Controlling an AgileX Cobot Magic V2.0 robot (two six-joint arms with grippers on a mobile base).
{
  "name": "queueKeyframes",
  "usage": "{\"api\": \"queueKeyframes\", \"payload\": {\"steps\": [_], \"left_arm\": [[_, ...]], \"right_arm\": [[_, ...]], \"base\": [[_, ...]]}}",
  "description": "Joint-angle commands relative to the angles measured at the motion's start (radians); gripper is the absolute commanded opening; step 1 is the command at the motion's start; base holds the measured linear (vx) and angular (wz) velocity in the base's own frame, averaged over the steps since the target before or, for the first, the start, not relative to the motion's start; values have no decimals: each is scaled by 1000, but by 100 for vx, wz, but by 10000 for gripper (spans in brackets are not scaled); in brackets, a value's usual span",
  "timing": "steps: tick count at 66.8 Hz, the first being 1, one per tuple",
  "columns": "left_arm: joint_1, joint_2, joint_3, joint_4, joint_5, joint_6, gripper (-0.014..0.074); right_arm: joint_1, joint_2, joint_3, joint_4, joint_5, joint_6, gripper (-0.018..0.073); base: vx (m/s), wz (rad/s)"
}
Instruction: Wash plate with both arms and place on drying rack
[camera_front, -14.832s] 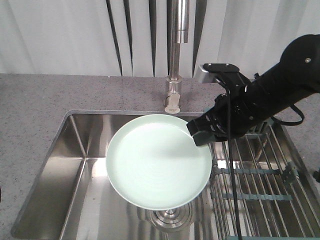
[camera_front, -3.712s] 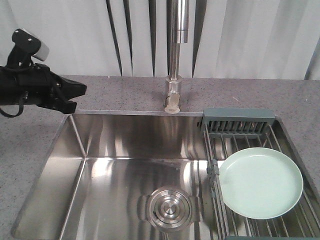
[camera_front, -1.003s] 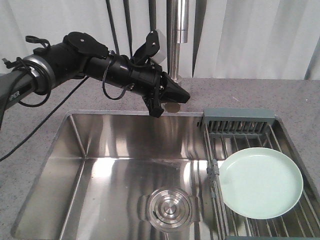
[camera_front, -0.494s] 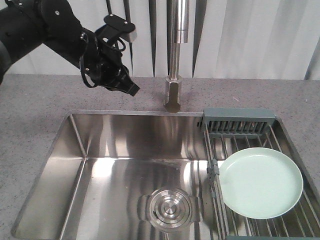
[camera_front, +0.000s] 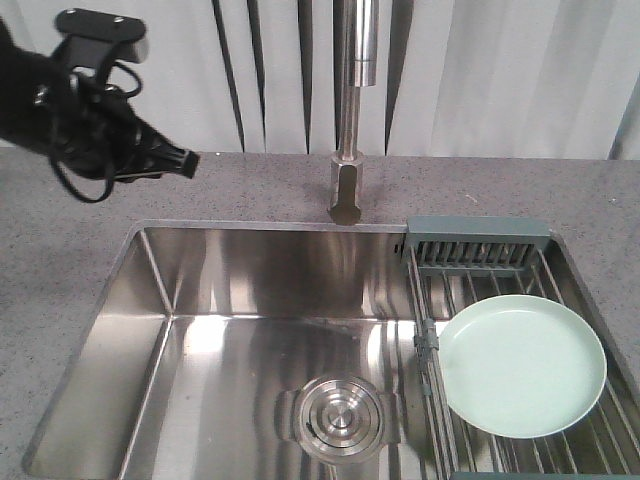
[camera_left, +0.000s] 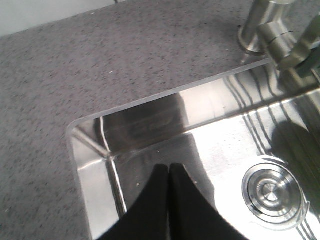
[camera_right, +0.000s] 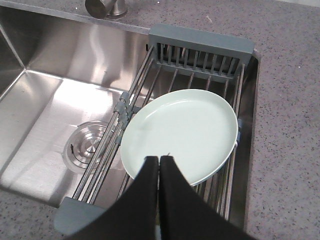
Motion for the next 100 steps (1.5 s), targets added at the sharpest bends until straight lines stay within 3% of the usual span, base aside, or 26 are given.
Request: {"api": "queueKeyframes", "payload": {"steps": [1, 15, 37, 66, 72, 77, 87, 93, 100], "left_arm": [[43, -138, 94, 1, -110, -37, -6], [137, -366, 357, 9, -166, -44, -6], [145, -710, 634, 31, -195, -44, -6], [140, -845, 669, 29, -165, -44, -6], [158, -904, 681, 64, -188, -44, -6], [202, -991, 736, 67, -237, -47, -6], [285, -1170, 999, 78, -519, -48, -6], [314, -1275, 1186, 39, -717, -75, -6], [331, -1373, 1324, 19, -831, -112, -6]], "right_arm": [[4, 6, -26, 3, -63, -3, -9], [4, 6, -26, 3, -63, -3, -9], [4, 6, -26, 3, -63, -3, -9], [4, 6, -26, 3, -63, -3, -9], [4, 6, -26, 4, -63, -3, -9], [4, 6, -26, 0, -63, -3, -9], [4, 6, -26, 4, -62, -3, -9], [4, 6, -26, 4, -62, -3, -9], [4, 6, -26, 4, -62, -3, -9]], "base": [[0, 0], [0, 0], [0, 0], [0, 0], [0, 0], [0, 0], [0, 0], [0, 0], [0, 0]]}}
